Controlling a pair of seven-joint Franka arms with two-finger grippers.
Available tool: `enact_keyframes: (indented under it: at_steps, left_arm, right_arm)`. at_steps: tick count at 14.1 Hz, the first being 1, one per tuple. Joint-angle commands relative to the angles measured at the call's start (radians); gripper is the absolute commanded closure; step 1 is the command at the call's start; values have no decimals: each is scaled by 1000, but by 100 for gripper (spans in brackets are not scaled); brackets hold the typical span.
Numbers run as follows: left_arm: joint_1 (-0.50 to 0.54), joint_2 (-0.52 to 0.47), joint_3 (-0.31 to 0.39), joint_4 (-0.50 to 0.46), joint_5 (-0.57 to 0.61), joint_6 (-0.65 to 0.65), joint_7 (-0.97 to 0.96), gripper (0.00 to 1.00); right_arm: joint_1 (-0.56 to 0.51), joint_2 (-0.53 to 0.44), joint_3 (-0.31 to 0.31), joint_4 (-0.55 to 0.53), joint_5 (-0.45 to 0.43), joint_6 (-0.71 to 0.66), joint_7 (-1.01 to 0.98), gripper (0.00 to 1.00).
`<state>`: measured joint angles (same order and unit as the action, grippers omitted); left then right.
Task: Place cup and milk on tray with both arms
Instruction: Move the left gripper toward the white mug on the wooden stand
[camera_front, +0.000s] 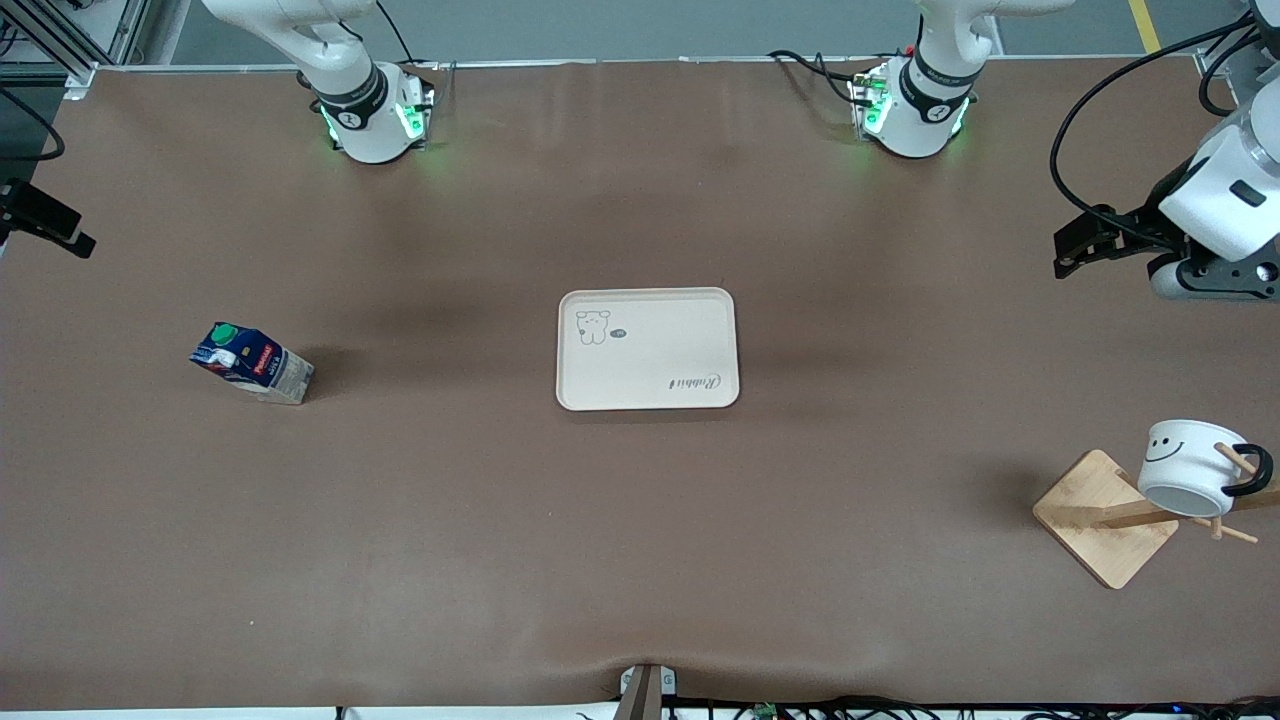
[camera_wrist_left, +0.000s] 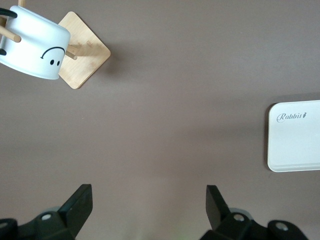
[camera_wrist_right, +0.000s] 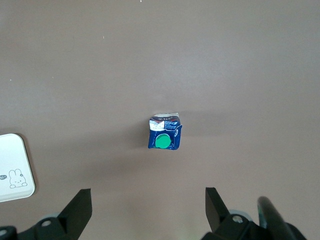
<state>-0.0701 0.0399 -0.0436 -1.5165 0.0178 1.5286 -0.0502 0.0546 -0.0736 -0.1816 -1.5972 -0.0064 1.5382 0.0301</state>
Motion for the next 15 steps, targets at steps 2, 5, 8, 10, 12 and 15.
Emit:
enact_keyframes:
  at_steps: [2, 5, 8, 10, 12, 15]
  left_arm:
    - [7, 5, -2, 13, -9, 4, -11, 0]
    - [7, 6, -1, 13, -6, 5, -7, 0]
    - [0, 17, 1, 19, 1, 7, -26, 0]
    - [3, 37, 1, 25, 2, 7, -22, 0]
    - [10, 64, 5, 25, -5, 7, -4, 0]
    - [61, 109, 18, 27, -12, 7, 0, 0]
  right_arm:
    - [4, 0, -1, 13, -7, -4, 2, 0]
    - [2, 0, -1, 13, -7, -4, 2, 0]
    - [2, 0, -1, 13, -7, -7, 4, 0]
    - [1, 0, -1, 13, -7, -4, 4, 0]
    - [1, 0, -1, 13, -7, -4, 4, 0]
    - [-4, 2, -1, 13, -6, -3, 4, 0]
